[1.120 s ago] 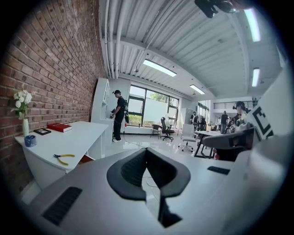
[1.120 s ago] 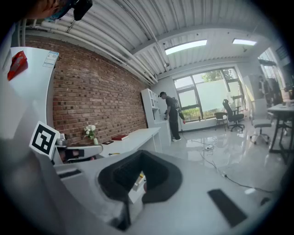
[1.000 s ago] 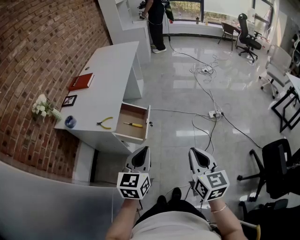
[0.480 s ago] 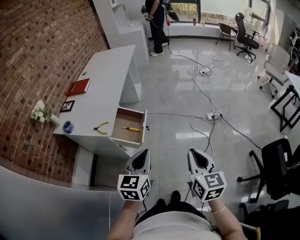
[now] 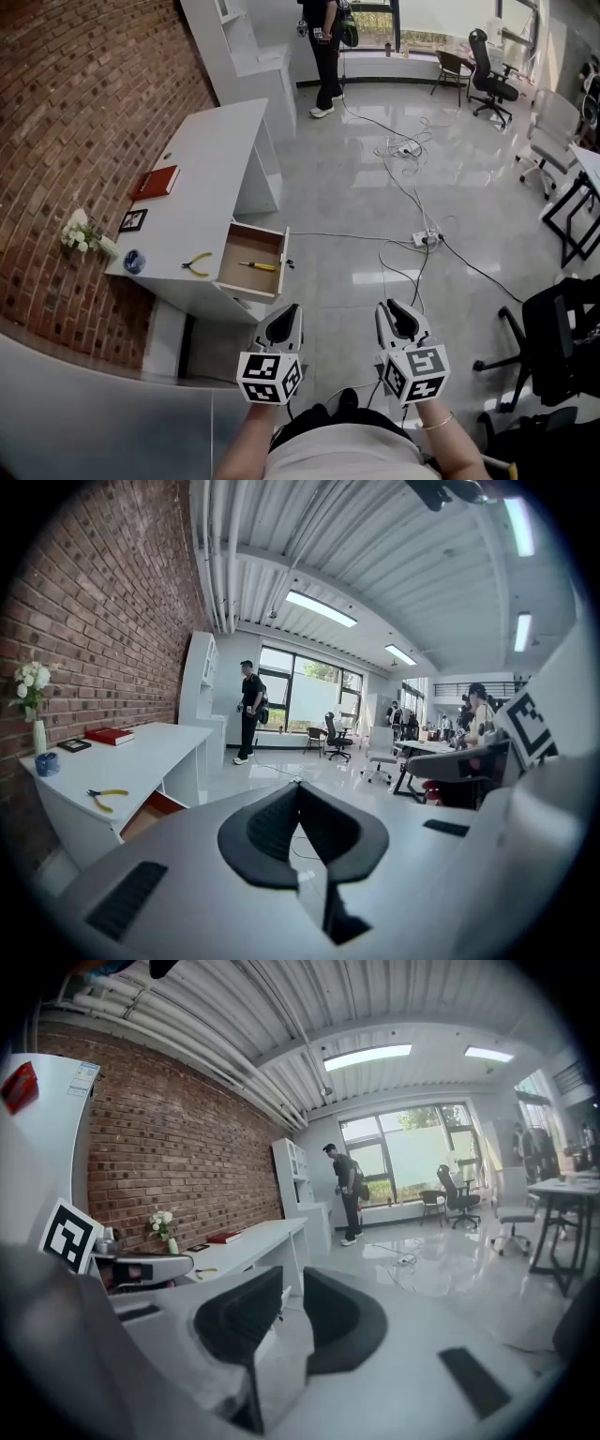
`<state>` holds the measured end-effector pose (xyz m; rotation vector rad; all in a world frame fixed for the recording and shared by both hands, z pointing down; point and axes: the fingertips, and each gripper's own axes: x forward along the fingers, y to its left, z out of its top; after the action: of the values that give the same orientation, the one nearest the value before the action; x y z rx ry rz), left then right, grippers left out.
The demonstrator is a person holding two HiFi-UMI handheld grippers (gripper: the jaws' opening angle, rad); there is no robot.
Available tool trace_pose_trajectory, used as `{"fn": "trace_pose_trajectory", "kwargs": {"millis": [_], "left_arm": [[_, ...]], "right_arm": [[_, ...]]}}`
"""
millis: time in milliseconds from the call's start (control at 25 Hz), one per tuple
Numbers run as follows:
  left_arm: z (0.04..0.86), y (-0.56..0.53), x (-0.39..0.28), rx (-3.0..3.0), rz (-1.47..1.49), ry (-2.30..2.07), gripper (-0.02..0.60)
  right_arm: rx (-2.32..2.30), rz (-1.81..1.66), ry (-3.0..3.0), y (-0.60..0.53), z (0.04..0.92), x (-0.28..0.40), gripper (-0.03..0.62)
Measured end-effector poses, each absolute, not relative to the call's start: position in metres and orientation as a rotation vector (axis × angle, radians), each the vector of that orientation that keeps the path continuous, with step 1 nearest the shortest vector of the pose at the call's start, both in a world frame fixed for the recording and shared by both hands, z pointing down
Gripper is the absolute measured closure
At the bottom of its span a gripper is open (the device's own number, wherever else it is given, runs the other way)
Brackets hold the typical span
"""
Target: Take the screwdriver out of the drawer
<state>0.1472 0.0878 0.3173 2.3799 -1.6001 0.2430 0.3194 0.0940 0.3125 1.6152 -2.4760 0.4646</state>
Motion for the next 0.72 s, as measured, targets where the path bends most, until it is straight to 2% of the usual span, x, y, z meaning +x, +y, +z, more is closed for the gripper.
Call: {"fn": "trace_pose_trajectory", "kwargs": {"millis": [400,720], "left_arm": [[0.322,0.082,0.165,2.363,0.252,-1.61,0.588],[0.326,0.076,0.163,2.342,0.285,-1.617,0.588]], "right_arm": [[1.57,0.459,-2.462,0.088,0.321,0.335,0.452],[1.577,0.478,-2.45,0.079,0.326,0.337,0.445]]}}
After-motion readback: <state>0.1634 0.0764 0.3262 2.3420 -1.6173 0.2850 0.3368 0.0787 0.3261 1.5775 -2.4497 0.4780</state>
